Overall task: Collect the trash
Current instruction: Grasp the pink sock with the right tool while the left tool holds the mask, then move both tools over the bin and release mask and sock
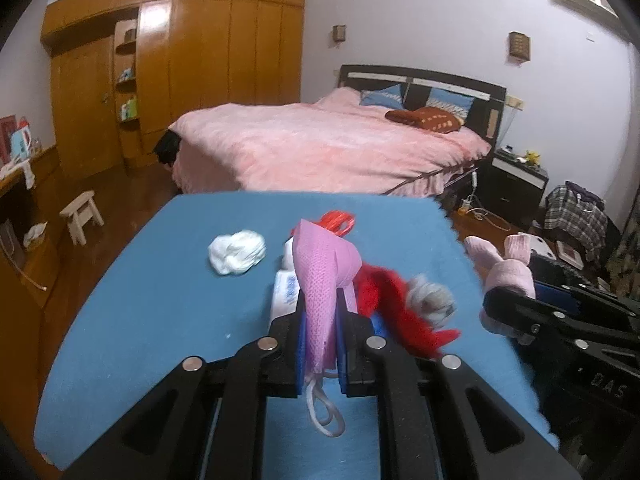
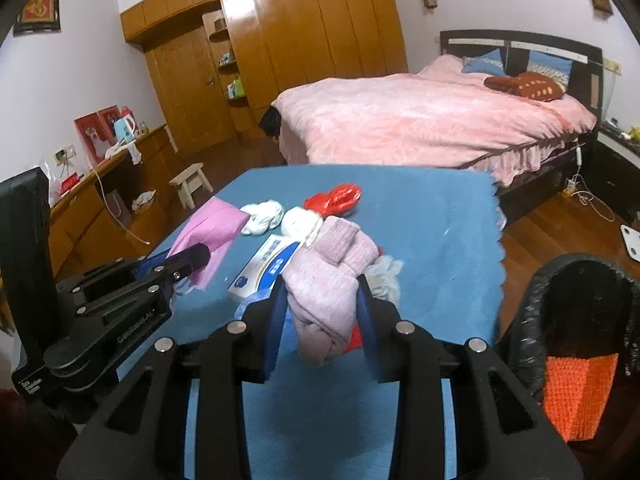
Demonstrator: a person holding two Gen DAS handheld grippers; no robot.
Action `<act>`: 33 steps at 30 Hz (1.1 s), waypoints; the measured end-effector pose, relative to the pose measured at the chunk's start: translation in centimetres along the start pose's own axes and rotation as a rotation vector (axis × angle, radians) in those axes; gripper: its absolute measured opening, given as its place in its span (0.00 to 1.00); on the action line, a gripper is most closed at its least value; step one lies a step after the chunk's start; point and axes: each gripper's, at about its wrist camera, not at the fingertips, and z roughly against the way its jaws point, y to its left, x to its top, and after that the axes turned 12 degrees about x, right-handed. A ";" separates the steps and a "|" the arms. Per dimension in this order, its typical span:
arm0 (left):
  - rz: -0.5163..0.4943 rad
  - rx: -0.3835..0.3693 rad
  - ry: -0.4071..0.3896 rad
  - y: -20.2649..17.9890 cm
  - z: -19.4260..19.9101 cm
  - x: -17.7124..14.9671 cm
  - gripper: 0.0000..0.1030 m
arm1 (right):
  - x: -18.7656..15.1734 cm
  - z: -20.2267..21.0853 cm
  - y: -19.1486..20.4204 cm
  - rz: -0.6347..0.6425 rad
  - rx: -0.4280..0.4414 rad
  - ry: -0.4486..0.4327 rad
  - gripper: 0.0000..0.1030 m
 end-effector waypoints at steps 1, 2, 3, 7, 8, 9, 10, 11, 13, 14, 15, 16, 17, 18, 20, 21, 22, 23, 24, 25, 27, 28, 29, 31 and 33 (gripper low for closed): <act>-0.003 -0.007 -0.006 -0.5 0.3 0.3 0.12 | 0.2 0.5 -0.2 -0.002 -0.005 -0.009 0.32; -0.006 -0.012 -0.010 -0.7 0.5 0.5 0.12 | 0.3 0.9 -0.4 -0.005 -0.008 -0.016 0.32; -0.010 -0.021 -0.018 -1.3 0.8 0.8 0.12 | 0.4 1.4 -0.6 -0.008 -0.013 -0.023 0.32; -0.023 -0.053 -0.030 -3.1 1.4 1.5 0.12 | 0.7 3.5 -1.7 -0.017 -0.045 -0.049 0.32; -0.026 -0.059 -0.031 -3.4 1.4 1.6 0.12 | 0.7 3.8 -1.9 -0.019 -0.051 -0.053 0.32; -0.030 -0.064 -0.033 -3.9 1.5 1.7 0.12 | 0.7 4.5 -2.4 -0.023 -0.062 -0.062 0.32; -0.035 -0.076 -0.037 -4.6 1.6 1.9 0.12 | 0.7 4.9 -2.7 -0.024 -0.070 -0.067 0.32; -0.037 -0.084 -0.039 -5.0 1.7 2.0 0.12 | 0.7 5.5 -3.1 -0.027 -0.084 -0.072 0.32; -0.045 -0.104 -0.045 -6.0 2.1 2.2 0.12 | 0.7 6.3 -3.9 -0.033 -0.108 -0.080 0.32; -0.051 -0.114 -0.049 -6.5 2.2 2.3 0.12 | 0.7 6.7 -4.3 -0.037 -0.119 -0.084 0.32; -0.056 -0.122 -0.053 -7.1 2.3 2.4 0.12 | 0.7 7.2 -4.8 -0.043 -0.132 -0.089 0.32; -0.064 -0.137 -0.058 -7.9 2.5 2.5 0.12 | 0.6 7.8 -5.4 -0.048 -0.148 -0.093 0.32; -0.067 -0.145 -0.061 -8.3 2.6 2.6 0.12 | 0.6 8.4 -6.0 -0.054 -0.165 -0.099 0.32; -0.071 -0.155 -0.065 -8.8 2.7 2.7 0.12 | 0.6 8.9 -6.5 -0.060 -0.179 -0.104 0.32; -0.081 -0.179 -0.073 -10.2 3.0 2.9 0.12 | 0.4 9.9 -7.5 -0.074 -0.206 -0.115 0.32; -0.085 -0.188 -0.076 -10.8 3.0 3.0 0.12 | 0.4 10.3 -8.0 -0.079 -0.219 -0.119 0.32; -0.091 -0.201 -0.079 -11.6 3.1 3.2 0.12 | 0.3 10.7 -8.3 -0.081 -0.230 -0.122 0.32; -0.097 -0.212 -0.082 -12.4 3.2 3.3 0.12 | 0.2 11.1 -8.5 -0.083 -0.242 -0.127 0.32; -0.103 -0.222 -0.085 -13.0 3.2 3.4 0.12 | 0.2 11.7 -9.0 -0.087 -0.255 -0.131 0.32; -0.110 -0.237 -0.088 -13.9 3.3 3.5 0.12 | 0.1 12.3 -9.6 -0.092 -0.269 -0.135 0.32; -0.118 -0.256 -0.092 -15.1 3.5 3.6 0.12 | -0.1 13.3 -10.5 -0.099 -0.294 -0.143 0.32; -0.125 -0.271 -0.094 -16.0 3.5 3.7 0.12 | -0.3 13.9 -11.0 -0.103 -0.310 -0.146 0.32; -0.131 -0.281 -0.095 -16.6 3.6 3.8 0.12 | -0.5 14.3 -11.4 -0.108 -0.322 -0.149 0.32; -0.145 -0.301 -0.101 -17.8 3.7 3.9 0.12 | -0.9 15.4 -12.6 -0.123 -0.348 -0.157 0.32; -0.159 -0.319 -0.104 -19.2 3.9 3.9 0.12 | -1.4 16.5 -13.9 -0.138 -0.375 -0.163 0.32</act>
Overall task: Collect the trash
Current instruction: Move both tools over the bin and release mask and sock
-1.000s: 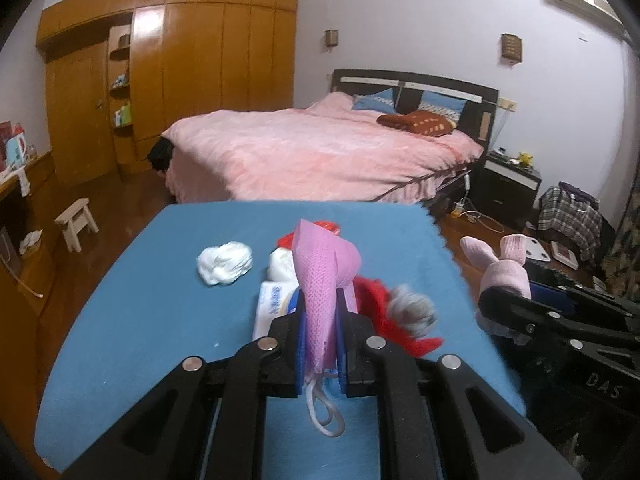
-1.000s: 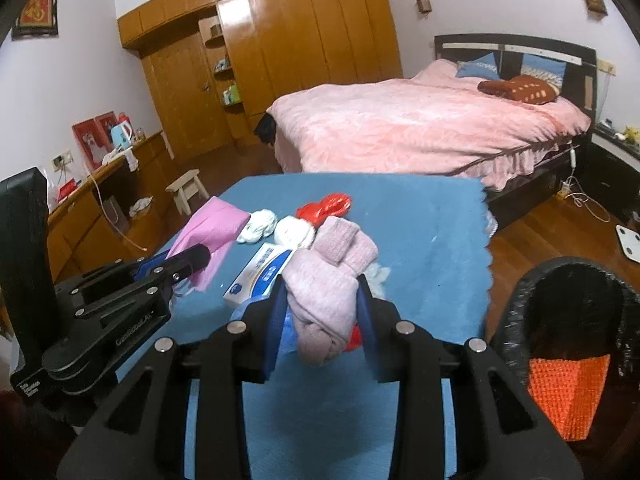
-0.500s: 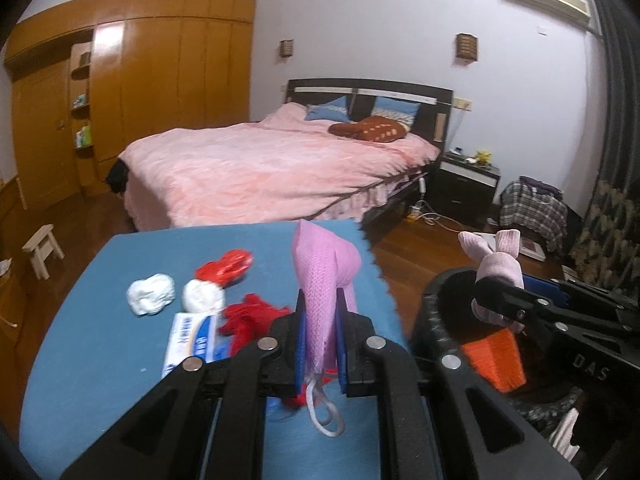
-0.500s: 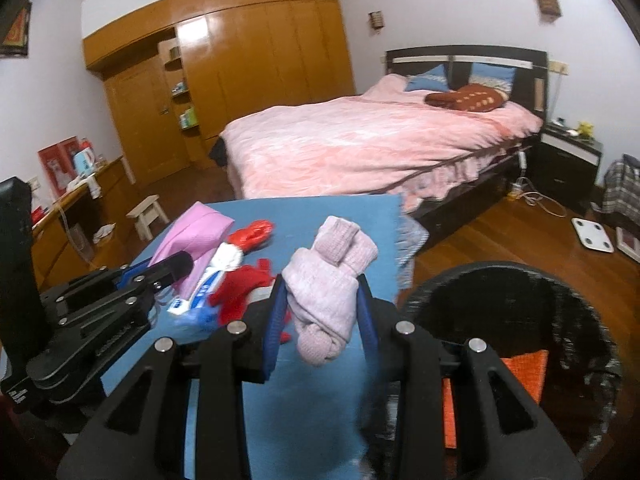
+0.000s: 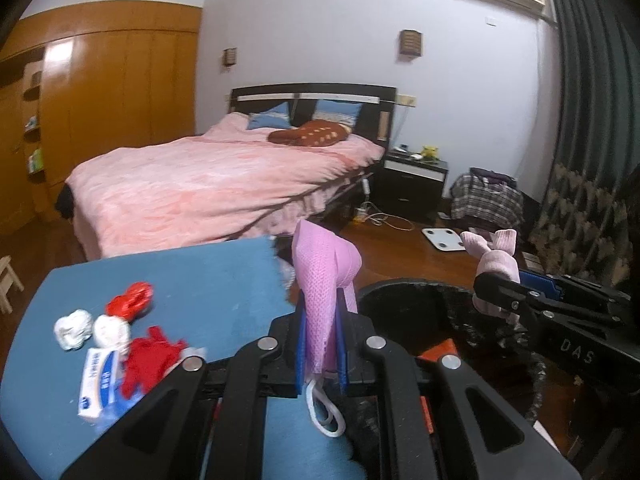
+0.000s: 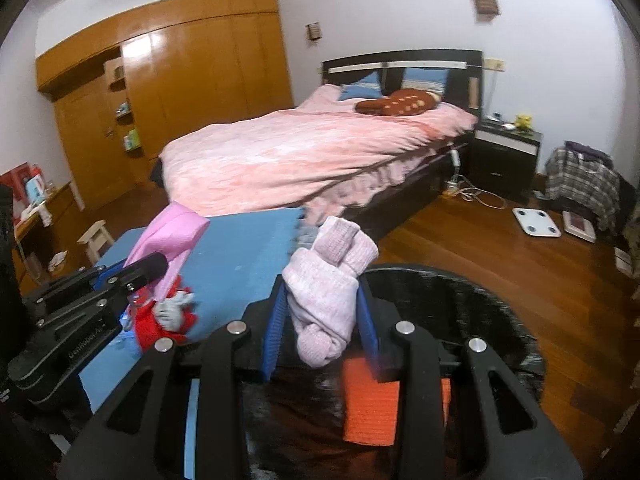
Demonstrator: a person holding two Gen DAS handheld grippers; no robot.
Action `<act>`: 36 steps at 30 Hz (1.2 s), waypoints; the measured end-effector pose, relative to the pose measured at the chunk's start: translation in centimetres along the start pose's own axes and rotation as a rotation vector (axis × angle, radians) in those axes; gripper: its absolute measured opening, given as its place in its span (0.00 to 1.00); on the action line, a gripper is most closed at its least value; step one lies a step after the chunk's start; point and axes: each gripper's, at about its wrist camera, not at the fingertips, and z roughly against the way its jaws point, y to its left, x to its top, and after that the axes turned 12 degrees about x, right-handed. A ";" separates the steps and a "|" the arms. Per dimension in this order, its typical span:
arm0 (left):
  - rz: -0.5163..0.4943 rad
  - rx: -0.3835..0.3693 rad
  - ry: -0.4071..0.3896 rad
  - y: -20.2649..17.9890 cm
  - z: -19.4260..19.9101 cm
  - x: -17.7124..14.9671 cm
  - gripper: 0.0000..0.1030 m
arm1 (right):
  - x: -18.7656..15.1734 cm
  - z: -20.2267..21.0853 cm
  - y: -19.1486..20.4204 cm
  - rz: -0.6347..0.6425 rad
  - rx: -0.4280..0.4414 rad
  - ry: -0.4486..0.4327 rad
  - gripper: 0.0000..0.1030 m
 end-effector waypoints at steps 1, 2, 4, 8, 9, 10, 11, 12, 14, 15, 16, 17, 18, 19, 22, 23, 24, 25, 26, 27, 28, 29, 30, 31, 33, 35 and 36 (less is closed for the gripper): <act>-0.006 -0.012 -0.001 -0.7 -0.2 0.1 0.12 | -0.1 0.2 -0.6 -0.005 -0.010 -0.001 0.32; -0.011 -0.023 -0.001 -1.3 -0.3 0.2 0.12 | -0.2 0.4 -1.4 -0.011 -0.023 -0.002 0.32; -0.020 -0.044 0.003 -2.5 -0.9 0.4 0.12 | -0.5 0.8 -2.8 -0.024 -0.048 -0.001 0.32; -0.041 -0.086 0.012 -5.1 -2.0 0.7 0.12 | -0.9 1.4 -5.0 -0.044 -0.087 -0.001 0.32; -0.048 -0.097 0.015 -5.8 -2.4 0.8 0.12 | -1.1 1.6 -5.8 -0.049 -0.099 0.000 0.32; -0.054 -0.108 0.019 -6.4 -2.7 0.8 0.12 | -1.2 1.6 -6.2 -0.051 -0.107 0.001 0.33; -0.058 -0.115 0.022 -6.9 -2.9 0.9 0.12 | -1.3 1.7 -6.6 -0.054 -0.115 0.002 0.33; -0.064 -0.125 0.026 -7.6 -3.3 0.9 0.12 | -1.5 1.8 -7.2 -0.059 -0.125 0.005 0.33; -0.072 -0.138 0.032 -8.6 -3.8 1.0 0.12 | -1.9 2.0 -7.9 -0.067 -0.136 0.007 0.33; -0.076 -0.144 0.035 -9.1 -4.0 1.0 0.12 | -2.0 2.0 -8.2 -0.069 -0.139 0.008 0.33; -0.080 -0.148 0.037 -9.4 -4.2 1.0 0.12 | -2.2 1.9 -8.7 -0.074 -0.144 0.012 0.33; -0.083 -0.151 0.041 -9.9 -4.3 1.0 0.12 | -2.5 1.9 -8.9 -0.077 -0.147 0.015 0.33; -0.085 -0.156 0.046 -10.2 -4.5 0.9 0.12 | -2.6 1.8 -9.1 -0.080 -0.149 0.017 0.33; -0.085 -0.166 0.054 -10.5 -4.8 0.8 0.14 | -2.8 1.8 -9.4 -0.085 -0.153 0.019 0.33; -0.085 -0.176 0.067 -10.8 -5.3 0.7 0.25 | -3.2 1.8 -9.9 -0.094 -0.169 0.022 0.45; -0.085 -0.178 0.071 -10.7 -5.4 0.7 0.29 | -3.4 1.9 -10.1 -0.097 -0.178 0.018 0.50; -0.085 -0.174 0.073 -10.7 -5.5 0.7 0.37 | -3.4 1.9 -10.1 -0.100 -0.183 0.015 0.54; -0.083 -0.164 0.071 -10.5 -5.5 0.7 0.43 | -3.4 2.0 -10.2 -0.101 -0.184 0.013 0.59; -0.080 -0.160 0.068 -10.3 -5.4 0.7 0.46 | -3.5 2.0 -10.2 -0.102 -0.191 0.012 0.64; -0.079 -0.155 0.068 -10.1 -5.5 0.8 0.50 | -3.5 2.1 -10.3 -0.102 -0.200 0.010 0.75; -0.076 -0.140 0.064 -9.7 -5.3 0.8 0.57 | -3.6 2.2 -10.3 -0.103 -0.212 0.003 0.84; -0.073 -0.130 0.058 -9.4 -5.2 0.9 0.61 | -3.6 2.4 -10.2 -0.104 -0.217 -0.005 0.88; -0.070 -0.119 0.051 -9.0 -5.1 0.9 0.67 | -3.6 2.5 -10.0 -0.108 -0.220 -0.015 0.89; -0.067 -0.105 0.044 -8.5 -4.8 1.0 0.73 | -3.6 2.6 -9.9 -0.111 -0.221 -0.019 0.92; -0.063 -0.071 0.032 -7.5 -4.4 1.1 0.80 | -3.6 2.8 -9.8 -0.121 -0.218 -0.023 0.94; -0.056 -0.056 0.024 -6.6 -3.9 1.1 0.81 | -3.4 2.9 -9.4 -0.129 -0.209 -0.028 0.94; -0.049 -0.043 0.019 -5.9 -3.6 1.2 0.83 | -3.2 2.8 -9.2 -0.130 -0.205 -0.030 0.94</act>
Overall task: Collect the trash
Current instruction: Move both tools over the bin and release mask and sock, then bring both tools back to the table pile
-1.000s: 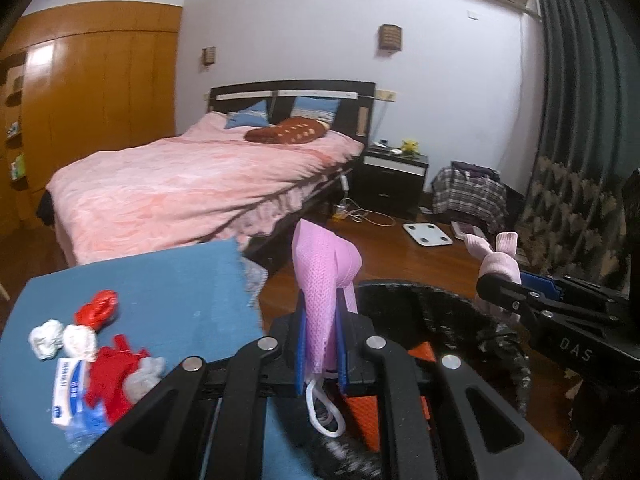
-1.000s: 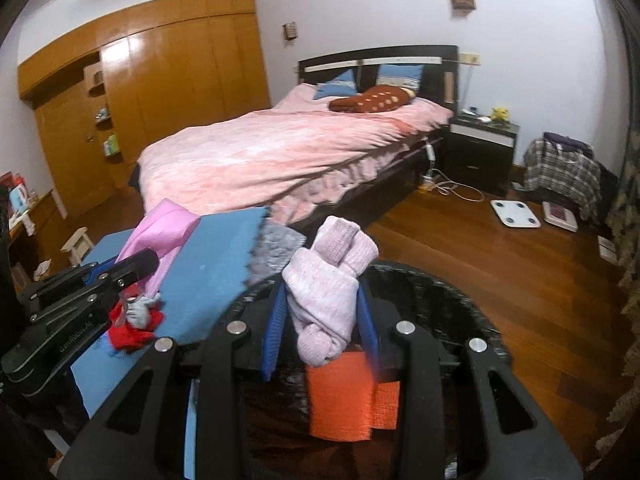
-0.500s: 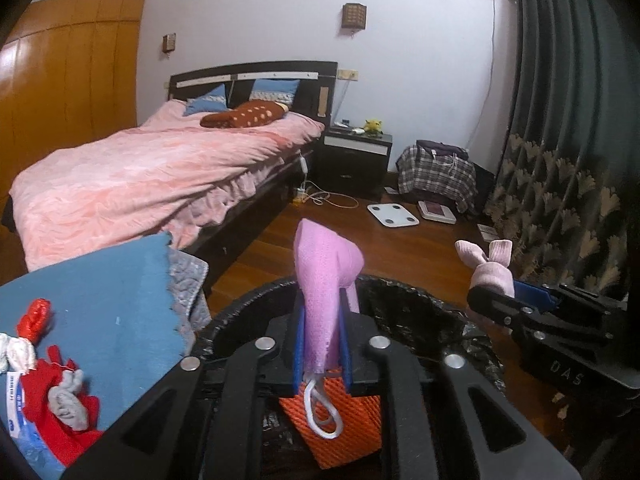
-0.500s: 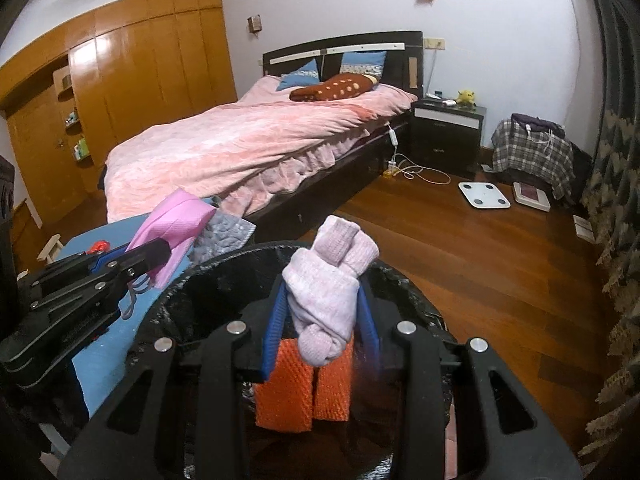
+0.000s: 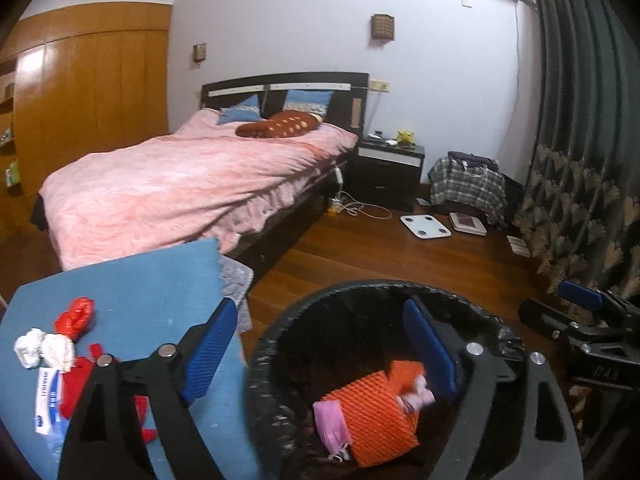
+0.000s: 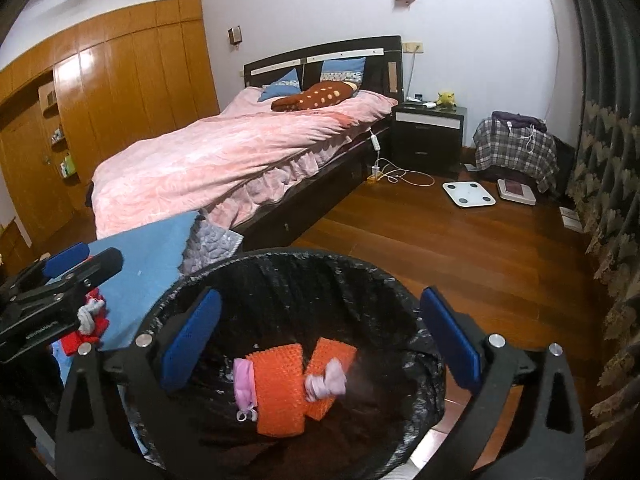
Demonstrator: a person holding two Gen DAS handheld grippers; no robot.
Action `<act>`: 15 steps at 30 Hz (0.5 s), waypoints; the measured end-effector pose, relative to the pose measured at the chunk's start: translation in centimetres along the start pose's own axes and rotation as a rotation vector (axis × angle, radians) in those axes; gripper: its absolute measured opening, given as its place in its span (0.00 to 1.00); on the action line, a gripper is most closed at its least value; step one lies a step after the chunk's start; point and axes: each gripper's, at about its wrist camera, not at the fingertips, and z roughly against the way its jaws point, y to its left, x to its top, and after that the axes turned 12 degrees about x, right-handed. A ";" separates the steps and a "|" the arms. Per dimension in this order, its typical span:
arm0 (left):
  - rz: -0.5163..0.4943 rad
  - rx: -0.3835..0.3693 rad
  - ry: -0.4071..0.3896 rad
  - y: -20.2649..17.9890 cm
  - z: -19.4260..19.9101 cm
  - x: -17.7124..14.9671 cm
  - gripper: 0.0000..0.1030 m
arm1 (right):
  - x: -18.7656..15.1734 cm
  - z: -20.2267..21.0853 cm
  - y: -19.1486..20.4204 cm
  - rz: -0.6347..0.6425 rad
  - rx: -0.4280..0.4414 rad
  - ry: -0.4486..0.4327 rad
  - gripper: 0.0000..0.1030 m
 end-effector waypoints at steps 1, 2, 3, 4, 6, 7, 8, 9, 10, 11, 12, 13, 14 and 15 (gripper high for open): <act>0.005 0.010 -0.002 0.5 0.3 0.0 0.85 | 0.1 0.0 0.4 0.002 0.007 -0.002 0.94; 0.011 0.021 -0.007 1.1 0.5 0.1 0.85 | 0.2 0.0 0.8 0.006 0.012 -0.003 0.94; 0.019 0.034 -0.012 1.8 0.9 0.0 0.86 | 0.2 -0.1 1.2 0.011 0.020 -0.002 0.95; 0.025 0.045 -0.015 2.4 1.3 0.0 0.86 | 0.3 -0.2 1.8 0.016 0.031 -0.001 0.95; 0.035 0.062 -0.019 3.5 1.8 -0.1 0.86 | 0.3 -0.5 2.9 0.027 0.052 0.002 0.95; 0.043 0.074 -0.020 4.2 2.1 -0.3 0.86 | 0.3 -0.7 3.7 0.034 0.064 0.005 0.95; 0.049 0.087 -0.021 4.9 2.4 -0.5 0.86 | 0.3 -1.0 4.5 0.040 0.080 0.010 0.95; 0.055 0.098 -0.021 5.5 2.6 -0.6 0.86 | 0.3 -1.3 5.2 0.045 0.093 0.015 0.95; 0.063 0.114 -0.021 6.4 3.0 -0.8 0.87 | 0.4 -1.5 5.8 0.049 0.104 0.017 0.95; 0.066 0.126 -0.022 7.0 3.2 -1.0 0.87 | 0.4 -1.8 6.4 0.056 0.117 0.019 0.95; 0.068 0.140 -0.024 7.6 3.4 -1.3 0.87 | 0.4 -2.0 7.3 0.065 0.130 0.022 0.95; 0.071 0.157 -0.025 8.3 3.7 -1.5 0.87 | 0.5 -2.3 8.2 0.078 0.145 0.027 0.95; 0.075 0.171 -0.024 9.0 3.9 -1.6 0.87 | 0.5 -2.6 8.9 0.088 0.156 0.029 0.95; 0.081 0.184 -0.023 9.6 4.0 -1.8 0.87 | 0.5 -3.0 10.0 0.101 0.172 0.033 0.95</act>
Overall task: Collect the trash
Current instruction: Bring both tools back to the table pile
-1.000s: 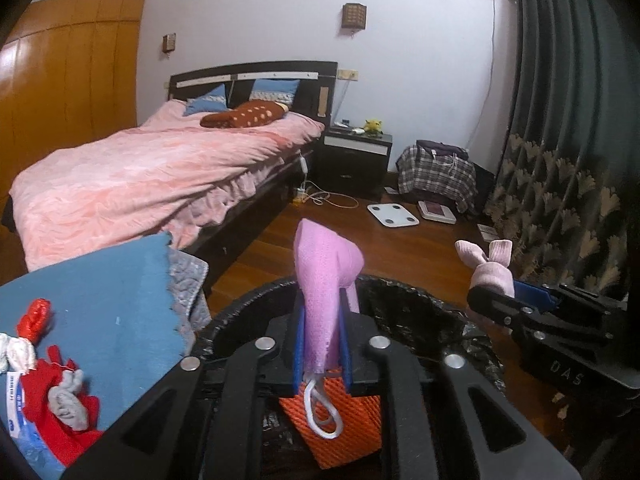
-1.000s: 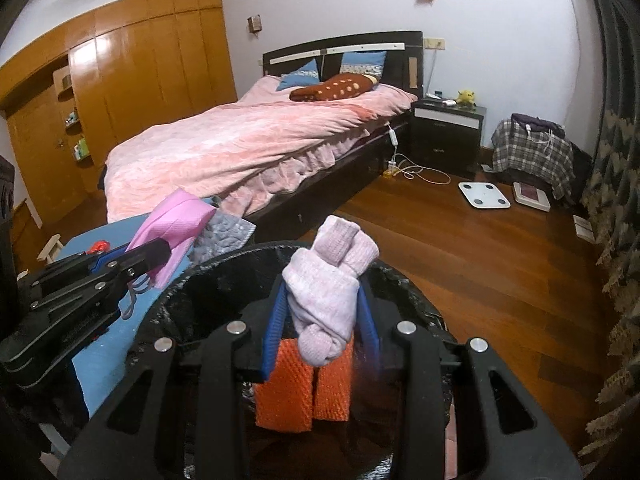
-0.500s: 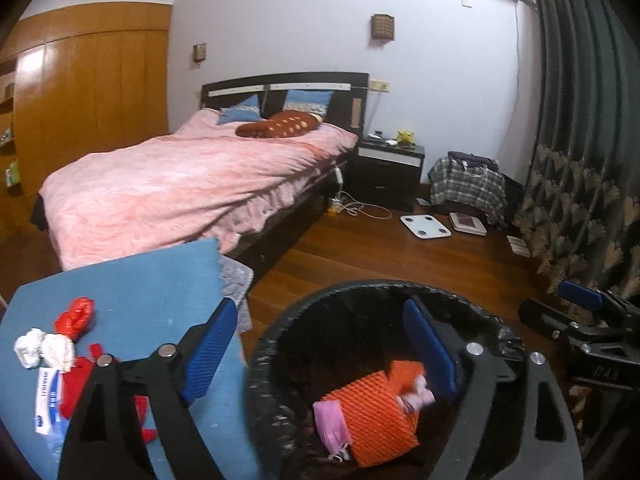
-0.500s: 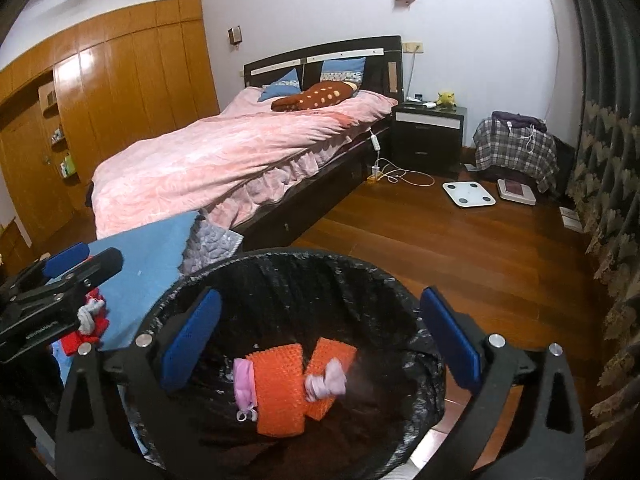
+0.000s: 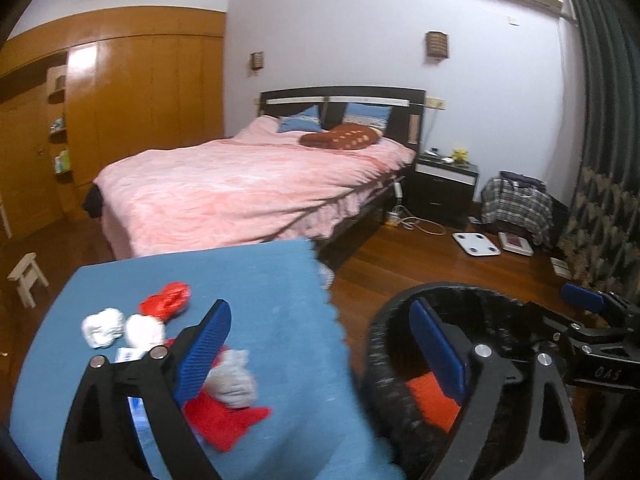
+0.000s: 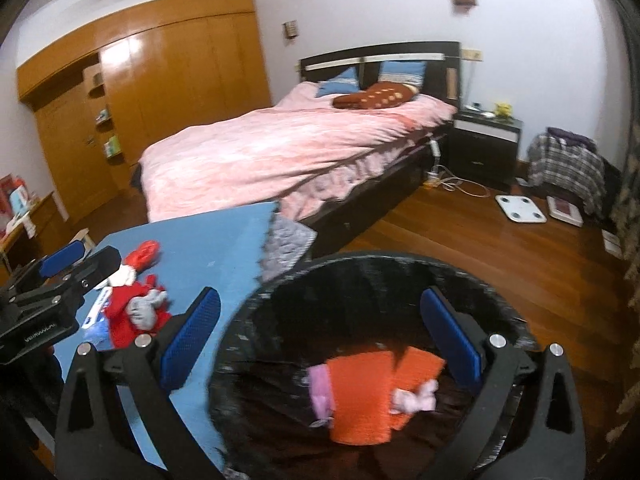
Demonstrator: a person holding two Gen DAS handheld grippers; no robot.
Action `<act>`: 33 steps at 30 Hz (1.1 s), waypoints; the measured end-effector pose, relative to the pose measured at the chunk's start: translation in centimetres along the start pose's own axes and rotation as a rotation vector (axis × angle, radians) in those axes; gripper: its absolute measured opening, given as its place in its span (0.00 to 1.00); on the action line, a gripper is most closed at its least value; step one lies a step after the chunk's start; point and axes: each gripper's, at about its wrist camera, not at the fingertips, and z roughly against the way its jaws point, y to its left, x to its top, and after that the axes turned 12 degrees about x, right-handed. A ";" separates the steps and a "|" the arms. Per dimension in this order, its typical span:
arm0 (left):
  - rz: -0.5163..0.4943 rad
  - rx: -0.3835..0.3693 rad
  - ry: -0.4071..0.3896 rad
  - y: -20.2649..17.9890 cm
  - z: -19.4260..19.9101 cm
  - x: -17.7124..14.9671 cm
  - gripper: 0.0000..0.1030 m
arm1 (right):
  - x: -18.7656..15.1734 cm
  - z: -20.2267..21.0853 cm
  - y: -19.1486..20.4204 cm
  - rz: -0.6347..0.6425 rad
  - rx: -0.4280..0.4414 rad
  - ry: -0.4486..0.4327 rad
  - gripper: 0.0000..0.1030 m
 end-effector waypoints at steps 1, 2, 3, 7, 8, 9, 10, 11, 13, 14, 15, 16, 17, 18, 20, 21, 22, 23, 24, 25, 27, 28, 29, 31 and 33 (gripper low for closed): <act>0.010 0.021 0.001 1.1 0.0 -0.2 0.87 | 0.1 -0.3 0.7 0.007 0.009 0.001 0.95; 0.016 0.035 0.001 1.8 0.0 -0.3 0.87 | 0.2 -0.6 1.2 0.013 0.020 0.002 0.95; 0.020 0.048 0.001 2.2 0.1 -0.3 0.87 | 0.4 -1.1 2.1 0.022 0.034 0.004 0.95; 0.051 0.123 0.004 5.8 -0.1 -1.0 0.87 | 0.6 -2.6 4.5 0.043 0.074 0.010 0.95; 0.055 0.138 0.005 6.4 -0.1 -1.2 0.87 | 0.6 -2.9 5.1 0.049 0.083 0.012 0.95; 0.058 0.151 0.005 7.1 -0.2 -1.3 0.87 | 0.6 -3.5 6.0 0.058 0.096 0.017 0.95; 0.062 0.169 0.007 7.9 -0.2 -1.6 0.87 | 0.5 -3.9 6.6 0.064 0.104 0.021 0.95; 0.066 0.186 0.010 8.6 -0.3 -1.9 0.87 | 0.5 -4.4 7.3 0.070 0.117 0.026 0.95; 0.076 0.219 0.020 10.3 -0.6 -2.3 0.87 | 0.3 -5.4 8.6 0.082 0.136 0.034 0.95; 0.079 0.232 0.024 11.0 -0.7 -2.5 0.87 | 0.2 -5.7 9.0 0.087 0.142 0.037 0.95; 0.083 0.249 0.028 11.7 -0.9 -2.8 0.87 | 0.1 -6.4 9.7 0.095 0.152 0.046 0.95; 0.085 0.260 0.031 12.3 -1.1 -3.1 0.87 | 0.0 -6.8 10.1 0.098 0.158 0.051 0.95; 0.088 0.274 0.038 13.0 -1.3 -3.4 0.87 | -0.1 -7.3 10.6 0.102 0.164 0.056 0.95; 0.094 0.290 0.048 13.8 -1.7 -3.8 0.87 | -0.2 -7.9 11.2 0.108 0.173 0.063 0.95; 0.103 0.308 0.068 14.7 -2.1 -4.4 0.87 | -0.4 -8.7 11.9 0.117 0.180 0.072 0.95; 0.107 0.317 0.076 15.0 -2.4 -4.7 0.87 | -0.5 -9.1 12.2 0.122 0.184 0.076 0.95; 0.110 0.327 0.086 15.5 -2.7 -5.0 0.86 | -0.6 -9.7 12.6 0.125 0.187 0.081 0.95; 0.111 0.334 0.094 15.9 -3.0 -5.4 0.86 | -0.6 -10.2 12.9 0.126 0.189 0.087 0.95; 0.111 0.341 0.106 16.2 -3.5 -5.7 0.86 | -0.7 -10.5 13.0 0.126 0.190 0.091 0.95; 0.111 0.345 0.116 16.5 -3.8 -6.1 0.86 | -0.8 -10.9 13.2 0.126 0.191 0.096 0.95; 0.112 0.350 0.135 17.0 -4.4 -6.8 0.86 | -1.0 -11.9 13.4 0.125 0.189 0.109 0.95; 0.112 0.351 0.145 17.2 -4.8 -7.1 0.86 | -1.1 -12.3 13.5 0.123 0.189 0.114 0.95; 0.112 0.353 0.152 17.3 -5.1 -7.3 0.86 | -1.2 -12.7 13.6 0.121 0.189 0.119 0.95; 0.112 0.352 0.174 17.5 -6.0 -7.8 0.86 | -1.6 -13.4 13.7 0.118 0.188 0.130 0.95; 0.113 0.351 0.193 17.5 -6.8 -8.1 0.85 | -1.8 -14.0 13.7 0.115 0.185 0.140 0.95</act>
